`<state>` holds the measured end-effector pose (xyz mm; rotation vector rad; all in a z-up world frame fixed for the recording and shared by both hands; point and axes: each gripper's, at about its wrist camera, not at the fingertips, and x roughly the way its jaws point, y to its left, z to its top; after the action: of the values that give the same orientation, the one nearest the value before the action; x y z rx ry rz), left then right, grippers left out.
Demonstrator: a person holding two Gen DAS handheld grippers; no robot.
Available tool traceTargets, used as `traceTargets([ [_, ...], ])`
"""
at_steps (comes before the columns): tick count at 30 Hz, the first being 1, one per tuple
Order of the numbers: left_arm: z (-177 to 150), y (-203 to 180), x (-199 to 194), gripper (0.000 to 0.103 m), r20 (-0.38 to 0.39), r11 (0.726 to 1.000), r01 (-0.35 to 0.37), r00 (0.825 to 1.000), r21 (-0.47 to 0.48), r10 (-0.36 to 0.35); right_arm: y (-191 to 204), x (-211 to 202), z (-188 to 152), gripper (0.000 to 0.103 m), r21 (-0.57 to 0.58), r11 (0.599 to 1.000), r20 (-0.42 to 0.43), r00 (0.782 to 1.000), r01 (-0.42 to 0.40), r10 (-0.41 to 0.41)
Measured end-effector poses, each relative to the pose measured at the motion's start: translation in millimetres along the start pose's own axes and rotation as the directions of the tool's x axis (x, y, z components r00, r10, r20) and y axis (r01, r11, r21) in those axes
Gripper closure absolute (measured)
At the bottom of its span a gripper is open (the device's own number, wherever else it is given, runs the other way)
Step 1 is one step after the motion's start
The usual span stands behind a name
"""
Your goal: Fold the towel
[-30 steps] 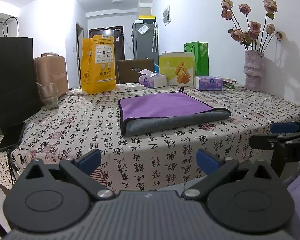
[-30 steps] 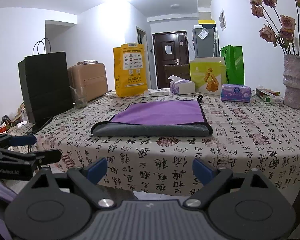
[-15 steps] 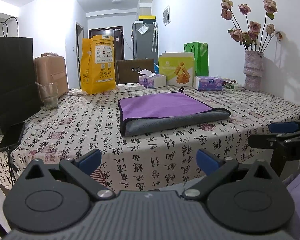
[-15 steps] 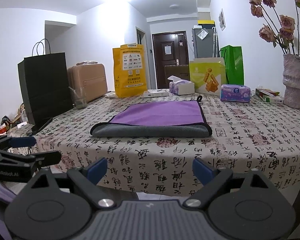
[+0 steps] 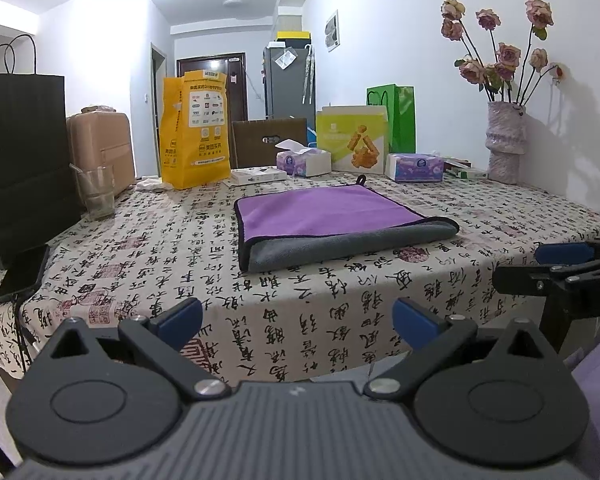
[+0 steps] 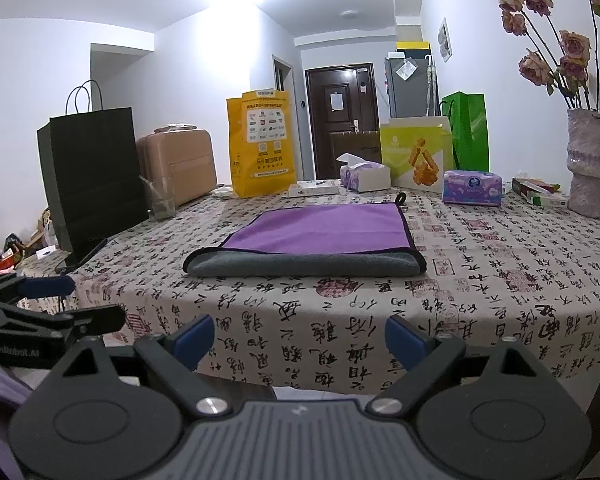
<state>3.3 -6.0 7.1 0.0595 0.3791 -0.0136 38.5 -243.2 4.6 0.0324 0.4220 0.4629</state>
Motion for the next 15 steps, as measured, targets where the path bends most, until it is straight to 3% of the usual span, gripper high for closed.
traceTargets([
  [15, 2.0, -0.4, -1.3, 0.000, 0.001, 1.000, 0.004, 1.000, -0.003, -0.004, 2.2, -0.5, -2.8, 0.011, 0.003, 1.000, -0.005, 1.000, -0.005, 0.005],
])
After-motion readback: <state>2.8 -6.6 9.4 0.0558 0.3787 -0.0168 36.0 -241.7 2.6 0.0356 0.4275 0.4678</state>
